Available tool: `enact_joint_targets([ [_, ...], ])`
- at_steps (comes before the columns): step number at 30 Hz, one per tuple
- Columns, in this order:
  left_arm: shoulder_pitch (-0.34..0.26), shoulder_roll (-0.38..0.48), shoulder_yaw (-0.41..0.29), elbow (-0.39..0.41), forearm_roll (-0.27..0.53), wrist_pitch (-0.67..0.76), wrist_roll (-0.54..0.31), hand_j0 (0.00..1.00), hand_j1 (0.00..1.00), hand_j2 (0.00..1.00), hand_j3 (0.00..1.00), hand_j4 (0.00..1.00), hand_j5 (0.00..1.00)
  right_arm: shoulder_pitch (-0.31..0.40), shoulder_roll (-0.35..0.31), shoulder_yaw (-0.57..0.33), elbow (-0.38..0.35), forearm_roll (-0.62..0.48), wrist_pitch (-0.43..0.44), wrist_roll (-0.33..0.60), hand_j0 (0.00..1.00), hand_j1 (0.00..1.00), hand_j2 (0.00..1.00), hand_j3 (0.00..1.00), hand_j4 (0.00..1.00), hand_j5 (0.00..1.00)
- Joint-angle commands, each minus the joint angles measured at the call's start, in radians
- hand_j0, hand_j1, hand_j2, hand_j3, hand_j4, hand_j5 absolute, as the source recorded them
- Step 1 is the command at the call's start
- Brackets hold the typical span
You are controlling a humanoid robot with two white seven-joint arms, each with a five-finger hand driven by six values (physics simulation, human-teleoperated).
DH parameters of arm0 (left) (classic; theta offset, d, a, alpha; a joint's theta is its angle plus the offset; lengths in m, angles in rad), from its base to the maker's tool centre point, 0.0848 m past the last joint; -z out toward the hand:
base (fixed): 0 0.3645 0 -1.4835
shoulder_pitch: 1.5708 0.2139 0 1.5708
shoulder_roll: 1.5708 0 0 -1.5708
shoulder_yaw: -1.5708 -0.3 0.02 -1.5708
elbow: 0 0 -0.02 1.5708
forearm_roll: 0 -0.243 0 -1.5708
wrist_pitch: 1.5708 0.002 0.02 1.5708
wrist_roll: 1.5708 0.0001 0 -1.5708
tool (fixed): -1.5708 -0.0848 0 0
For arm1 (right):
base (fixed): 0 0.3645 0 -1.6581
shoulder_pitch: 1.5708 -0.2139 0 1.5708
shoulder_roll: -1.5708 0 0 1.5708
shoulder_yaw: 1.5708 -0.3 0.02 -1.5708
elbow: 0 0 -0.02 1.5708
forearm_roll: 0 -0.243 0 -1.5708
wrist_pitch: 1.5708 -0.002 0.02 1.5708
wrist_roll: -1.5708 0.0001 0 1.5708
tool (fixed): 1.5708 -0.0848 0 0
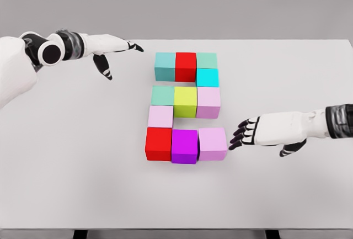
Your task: Assemble the squares on the desktop into the number 2
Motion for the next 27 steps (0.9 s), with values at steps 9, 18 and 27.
enact_joint_targets([
  [9, 0.002, 0.001, 0.002, 0.002, 0.002, -0.003, 0.000, 1.00, 1.00, 1.00, 1.00, 1.00, 1.00, 0.000, 0.010, 0.000, -0.004, -0.005, 0.002, 0.000, 1.00, 1.00, 1.00, 1.00, 1.00, 1.00],
  [18, 0.000, 0.001, 0.002, 0.003, 0.000, -0.003, 0.000, 1.00, 1.00, 1.00, 1.00, 1.00, 1.00, 0.000, 0.015, 0.000, -0.006, -0.004, 0.002, 0.000, 1.00, 1.00, 1.00, 1.00, 1.00, 1.00],
  [27, 0.000, 0.001, 0.003, 0.002, 0.000, -0.003, 0.000, 1.00, 1.00, 1.00, 1.00, 1.00, 1.00, 0.000, 0.027, 0.008, -0.007, -0.004, 0.002, 0.000, 1.00, 1.00, 1.00, 1.00, 1.00, 1.00],
])
